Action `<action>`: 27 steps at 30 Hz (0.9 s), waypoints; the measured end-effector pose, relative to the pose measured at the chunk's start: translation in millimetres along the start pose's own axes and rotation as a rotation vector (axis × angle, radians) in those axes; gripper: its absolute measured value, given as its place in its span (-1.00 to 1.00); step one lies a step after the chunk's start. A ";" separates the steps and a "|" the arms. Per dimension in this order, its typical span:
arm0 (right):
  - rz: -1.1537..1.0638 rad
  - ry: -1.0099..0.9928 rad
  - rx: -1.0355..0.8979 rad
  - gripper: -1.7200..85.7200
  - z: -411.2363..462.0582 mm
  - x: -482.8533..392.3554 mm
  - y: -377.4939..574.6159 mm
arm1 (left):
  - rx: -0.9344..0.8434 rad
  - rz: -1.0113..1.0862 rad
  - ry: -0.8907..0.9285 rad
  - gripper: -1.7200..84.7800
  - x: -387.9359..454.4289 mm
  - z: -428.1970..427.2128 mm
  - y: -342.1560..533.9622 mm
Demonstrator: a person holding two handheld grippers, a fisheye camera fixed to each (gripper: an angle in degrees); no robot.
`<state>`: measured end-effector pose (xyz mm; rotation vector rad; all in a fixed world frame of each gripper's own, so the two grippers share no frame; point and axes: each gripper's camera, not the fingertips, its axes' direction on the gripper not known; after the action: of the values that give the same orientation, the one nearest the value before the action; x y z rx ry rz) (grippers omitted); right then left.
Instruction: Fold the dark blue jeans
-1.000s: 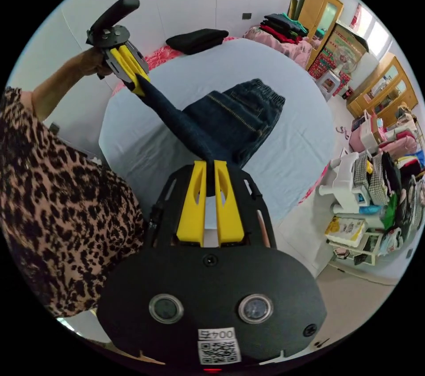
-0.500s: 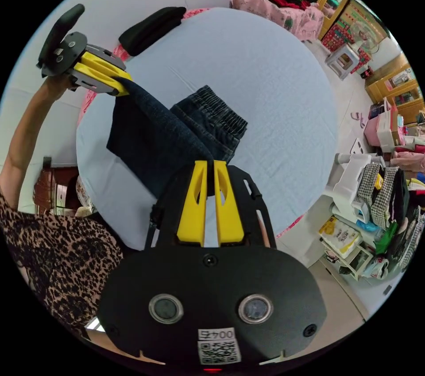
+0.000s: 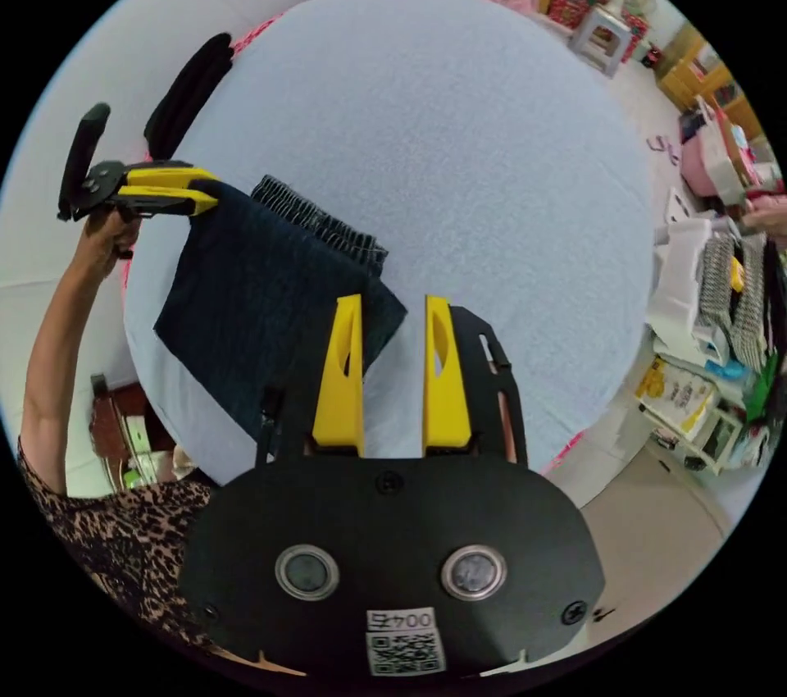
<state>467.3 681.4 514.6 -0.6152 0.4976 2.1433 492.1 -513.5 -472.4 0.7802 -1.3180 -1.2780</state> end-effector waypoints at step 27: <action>0.388 -0.640 0.202 -0.77 83.9 37.8 184.9 | 0.335 -0.198 0.476 -0.78 -52.7 28.9 271.0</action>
<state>276.8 643.4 584.7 0.3114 0.4869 2.4457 534.2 -401.0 -222.2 1.3853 -1.0902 -0.9446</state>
